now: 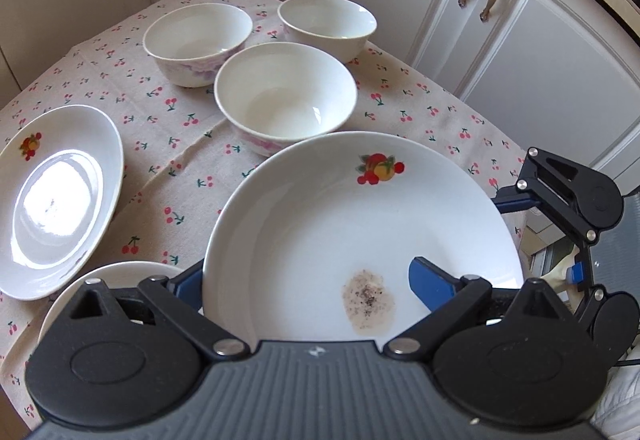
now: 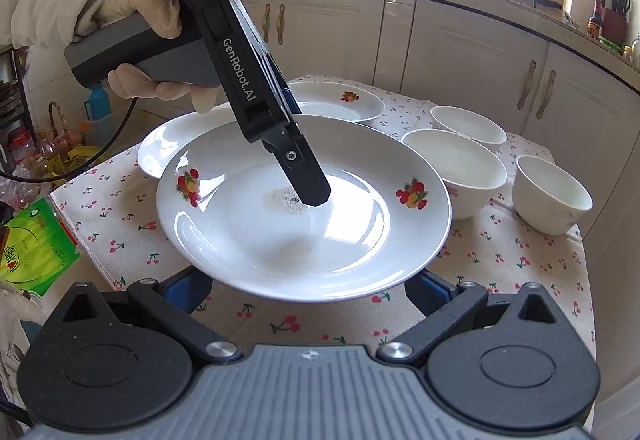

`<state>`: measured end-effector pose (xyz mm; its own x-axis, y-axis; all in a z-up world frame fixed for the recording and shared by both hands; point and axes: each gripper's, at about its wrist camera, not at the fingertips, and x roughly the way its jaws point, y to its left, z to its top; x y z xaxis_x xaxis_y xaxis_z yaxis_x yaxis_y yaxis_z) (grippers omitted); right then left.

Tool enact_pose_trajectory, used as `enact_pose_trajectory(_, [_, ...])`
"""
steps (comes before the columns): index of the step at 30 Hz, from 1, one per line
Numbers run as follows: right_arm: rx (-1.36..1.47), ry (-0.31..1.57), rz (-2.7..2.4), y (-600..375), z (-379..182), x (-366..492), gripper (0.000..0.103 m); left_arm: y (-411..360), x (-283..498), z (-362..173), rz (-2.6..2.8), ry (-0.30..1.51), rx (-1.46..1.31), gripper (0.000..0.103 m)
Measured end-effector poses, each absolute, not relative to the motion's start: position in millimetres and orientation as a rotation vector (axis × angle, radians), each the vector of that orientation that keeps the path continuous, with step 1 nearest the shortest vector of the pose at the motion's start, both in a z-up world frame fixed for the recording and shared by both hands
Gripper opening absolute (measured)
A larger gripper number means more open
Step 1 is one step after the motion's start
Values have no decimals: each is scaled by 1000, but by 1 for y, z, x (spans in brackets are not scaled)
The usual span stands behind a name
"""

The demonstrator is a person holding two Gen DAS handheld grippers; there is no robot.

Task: Organize plates and bowls
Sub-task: 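Lift the stained plate with the left gripper over the other white plate, then lower the stained plate onto the white plate and open the left gripper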

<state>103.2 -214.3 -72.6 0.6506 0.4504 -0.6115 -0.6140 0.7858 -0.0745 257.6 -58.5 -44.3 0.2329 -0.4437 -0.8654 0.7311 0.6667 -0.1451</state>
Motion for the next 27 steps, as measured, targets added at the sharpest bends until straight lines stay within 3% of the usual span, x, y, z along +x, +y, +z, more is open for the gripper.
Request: enact_pose_trajectory(27, [-390, 665, 768, -116, -71, 148, 103, 64, 269, -59, -679, 1057, 155, 99])
